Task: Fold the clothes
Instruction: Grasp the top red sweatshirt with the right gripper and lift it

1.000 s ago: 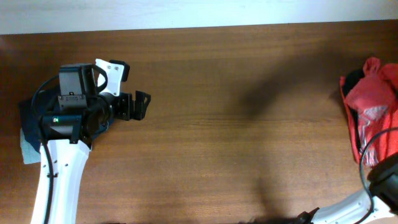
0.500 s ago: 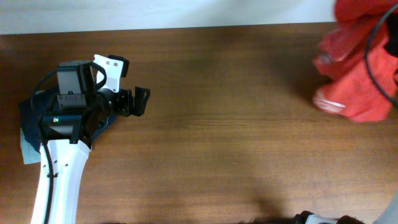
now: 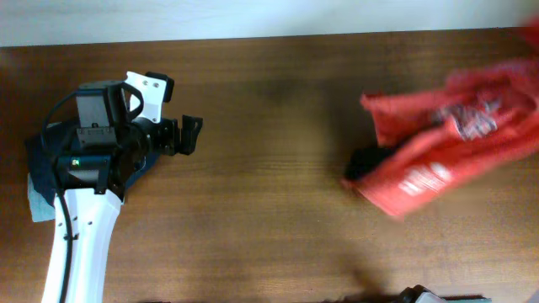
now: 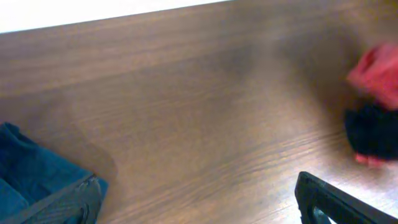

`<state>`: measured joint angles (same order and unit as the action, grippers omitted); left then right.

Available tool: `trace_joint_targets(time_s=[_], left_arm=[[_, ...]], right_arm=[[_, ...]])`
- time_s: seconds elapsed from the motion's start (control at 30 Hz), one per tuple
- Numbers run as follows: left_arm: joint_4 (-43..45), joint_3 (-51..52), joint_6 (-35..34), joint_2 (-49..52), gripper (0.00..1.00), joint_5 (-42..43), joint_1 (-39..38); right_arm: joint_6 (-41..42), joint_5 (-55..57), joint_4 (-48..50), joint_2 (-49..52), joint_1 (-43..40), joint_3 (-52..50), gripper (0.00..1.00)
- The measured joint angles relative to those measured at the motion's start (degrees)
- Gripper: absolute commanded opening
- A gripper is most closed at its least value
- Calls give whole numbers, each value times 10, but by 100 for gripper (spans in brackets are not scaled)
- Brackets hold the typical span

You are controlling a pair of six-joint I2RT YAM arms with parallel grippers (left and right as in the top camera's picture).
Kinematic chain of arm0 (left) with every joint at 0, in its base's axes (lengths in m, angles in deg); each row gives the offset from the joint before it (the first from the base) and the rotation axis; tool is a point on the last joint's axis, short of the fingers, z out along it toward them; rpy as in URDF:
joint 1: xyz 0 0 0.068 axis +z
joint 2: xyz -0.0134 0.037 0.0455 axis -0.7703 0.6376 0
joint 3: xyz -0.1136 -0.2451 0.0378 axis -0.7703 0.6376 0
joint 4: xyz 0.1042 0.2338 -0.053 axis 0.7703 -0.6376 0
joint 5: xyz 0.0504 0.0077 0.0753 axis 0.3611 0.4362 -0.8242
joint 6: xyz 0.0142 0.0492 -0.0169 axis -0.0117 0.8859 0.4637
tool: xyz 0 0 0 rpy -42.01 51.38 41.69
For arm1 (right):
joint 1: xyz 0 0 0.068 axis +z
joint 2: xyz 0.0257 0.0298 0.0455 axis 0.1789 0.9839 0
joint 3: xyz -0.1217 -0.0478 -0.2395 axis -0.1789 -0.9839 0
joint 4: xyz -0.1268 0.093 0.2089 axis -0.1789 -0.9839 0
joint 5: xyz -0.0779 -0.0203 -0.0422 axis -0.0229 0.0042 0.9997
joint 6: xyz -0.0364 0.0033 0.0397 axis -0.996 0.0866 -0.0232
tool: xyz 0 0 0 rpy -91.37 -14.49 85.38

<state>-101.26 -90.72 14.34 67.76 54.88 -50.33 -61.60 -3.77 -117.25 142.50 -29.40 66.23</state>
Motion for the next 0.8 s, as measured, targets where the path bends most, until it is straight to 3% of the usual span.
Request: trace_joint_targets(time_s=[0.1, 0.33, 0.47, 0.8], left_arm=[[5, 0, 0, 0, 99, 0, 0], [13, 0, 0, 0, 99, 0, 0], [14, 0, 0, 0, 99, -1, 0], [15, 0, 2, 0, 99, -4, 0]], right_arm=[[12, 20, 0, 0, -26, 0, 4], [34, -85, 20, 0, -28, 0, 4], [44, -148, 93, 2, -30, 3, 4], [74, -93, 110, 3, -113, 83, 4]])
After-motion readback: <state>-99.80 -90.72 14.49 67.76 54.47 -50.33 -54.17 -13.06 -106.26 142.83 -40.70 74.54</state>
